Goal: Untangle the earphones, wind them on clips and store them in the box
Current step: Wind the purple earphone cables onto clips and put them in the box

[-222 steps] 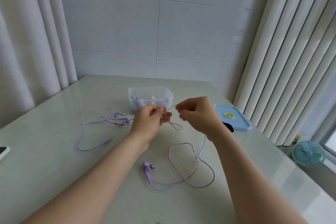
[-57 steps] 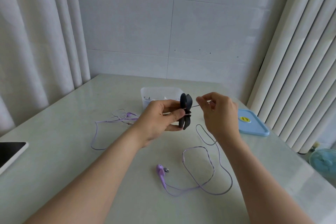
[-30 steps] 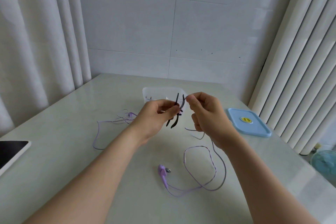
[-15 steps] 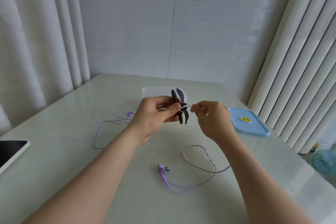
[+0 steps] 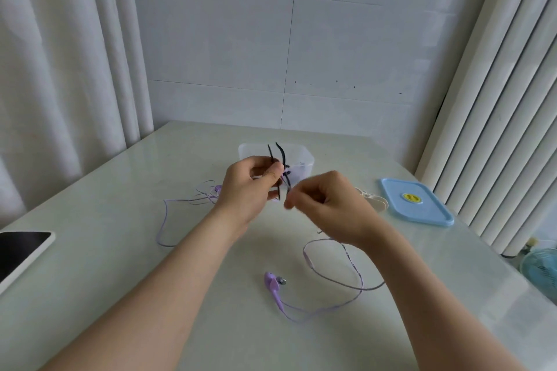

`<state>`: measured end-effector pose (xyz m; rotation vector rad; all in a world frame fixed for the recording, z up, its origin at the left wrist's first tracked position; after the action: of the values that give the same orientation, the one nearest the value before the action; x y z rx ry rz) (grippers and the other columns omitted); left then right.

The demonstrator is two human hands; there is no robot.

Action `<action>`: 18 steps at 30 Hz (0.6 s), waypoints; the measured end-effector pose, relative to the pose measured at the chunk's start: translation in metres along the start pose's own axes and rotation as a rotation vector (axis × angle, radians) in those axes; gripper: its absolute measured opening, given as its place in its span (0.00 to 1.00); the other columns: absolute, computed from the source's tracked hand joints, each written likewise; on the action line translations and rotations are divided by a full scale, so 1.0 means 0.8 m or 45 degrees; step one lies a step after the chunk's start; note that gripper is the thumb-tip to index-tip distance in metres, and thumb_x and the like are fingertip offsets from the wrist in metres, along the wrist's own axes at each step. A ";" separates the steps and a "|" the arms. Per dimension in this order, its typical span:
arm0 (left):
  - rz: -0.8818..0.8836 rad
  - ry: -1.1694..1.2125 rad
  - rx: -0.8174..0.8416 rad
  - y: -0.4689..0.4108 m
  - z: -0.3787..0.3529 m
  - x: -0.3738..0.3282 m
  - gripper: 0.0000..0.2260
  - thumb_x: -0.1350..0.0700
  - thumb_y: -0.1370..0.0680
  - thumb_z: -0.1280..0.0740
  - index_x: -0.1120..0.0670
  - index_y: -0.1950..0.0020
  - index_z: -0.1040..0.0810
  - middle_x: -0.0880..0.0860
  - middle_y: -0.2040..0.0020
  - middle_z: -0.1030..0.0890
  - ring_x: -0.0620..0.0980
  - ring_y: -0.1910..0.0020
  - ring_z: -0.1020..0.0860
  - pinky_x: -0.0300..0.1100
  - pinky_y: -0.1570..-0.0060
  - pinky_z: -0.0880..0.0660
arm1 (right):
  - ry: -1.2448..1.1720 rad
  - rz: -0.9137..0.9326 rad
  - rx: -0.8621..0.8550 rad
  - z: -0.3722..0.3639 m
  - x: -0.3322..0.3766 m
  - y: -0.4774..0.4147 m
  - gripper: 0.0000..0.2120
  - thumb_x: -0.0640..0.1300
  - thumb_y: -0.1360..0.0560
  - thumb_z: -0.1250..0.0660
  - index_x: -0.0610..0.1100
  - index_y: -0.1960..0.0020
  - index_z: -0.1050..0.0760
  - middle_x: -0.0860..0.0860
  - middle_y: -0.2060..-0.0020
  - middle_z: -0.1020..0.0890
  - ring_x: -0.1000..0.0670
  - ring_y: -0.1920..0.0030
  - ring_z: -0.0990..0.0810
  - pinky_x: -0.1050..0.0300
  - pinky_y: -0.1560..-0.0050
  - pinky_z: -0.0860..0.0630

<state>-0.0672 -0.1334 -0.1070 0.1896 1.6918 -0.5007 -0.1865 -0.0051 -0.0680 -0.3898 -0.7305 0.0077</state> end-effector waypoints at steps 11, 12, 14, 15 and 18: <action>-0.150 -0.386 0.551 0.020 -0.022 -0.009 0.08 0.55 0.16 0.31 0.50 0.38 0.17 0.46 0.47 0.12 0.46 0.43 0.17 0.36 0.46 0.23 | 0.318 -0.204 -0.840 0.033 -0.038 -0.010 0.11 0.52 0.15 0.40 0.51 0.49 0.21 0.54 0.66 0.20 0.43 0.60 0.23 0.50 0.66 0.32; -0.145 -0.357 0.586 0.021 -0.023 -0.009 0.08 0.56 0.17 0.30 0.51 0.38 0.17 0.47 0.46 0.12 0.46 0.43 0.16 0.36 0.46 0.23 | 0.374 -0.279 -0.842 0.035 -0.044 -0.010 0.11 0.54 0.15 0.40 0.53 0.47 0.21 0.54 0.63 0.18 0.43 0.58 0.23 0.52 0.65 0.33; -0.133 -0.246 0.597 0.021 -0.023 -0.012 0.09 0.59 0.18 0.29 0.55 0.38 0.17 0.52 0.45 0.12 0.48 0.42 0.15 0.39 0.44 0.21 | 0.460 -0.422 -0.796 0.038 -0.056 -0.010 0.10 0.54 0.16 0.39 0.55 0.46 0.19 0.52 0.59 0.16 0.43 0.56 0.23 0.53 0.63 0.34; -0.121 -0.163 0.572 0.021 -0.023 -0.014 0.09 0.61 0.19 0.29 0.57 0.39 0.17 0.54 0.45 0.12 0.50 0.42 0.15 0.42 0.43 0.19 | 0.494 -0.477 -0.747 0.038 -0.060 -0.009 0.10 0.52 0.17 0.39 0.56 0.46 0.18 0.51 0.57 0.16 0.42 0.55 0.23 0.53 0.62 0.34; -0.064 0.076 0.459 0.019 -0.019 -0.018 0.09 0.65 0.20 0.30 0.61 0.39 0.17 0.59 0.46 0.13 0.53 0.45 0.14 0.48 0.44 0.17 | 0.553 -0.528 -0.528 0.028 -0.063 -0.009 0.10 0.49 0.20 0.37 0.57 0.48 0.16 0.52 0.58 0.16 0.44 0.55 0.22 0.54 0.62 0.32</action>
<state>-0.0721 -0.1113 -0.0946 0.4269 1.6567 -0.8438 -0.2392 -0.0109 -0.0830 -0.6045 -0.3657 -0.6104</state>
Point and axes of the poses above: each hand's wrist, its own y-axis away from the middle knuckle, its own z-axis out of the back of the hand, x = y × z, the point moved 3 cm from there along -y, towards the middle knuckle
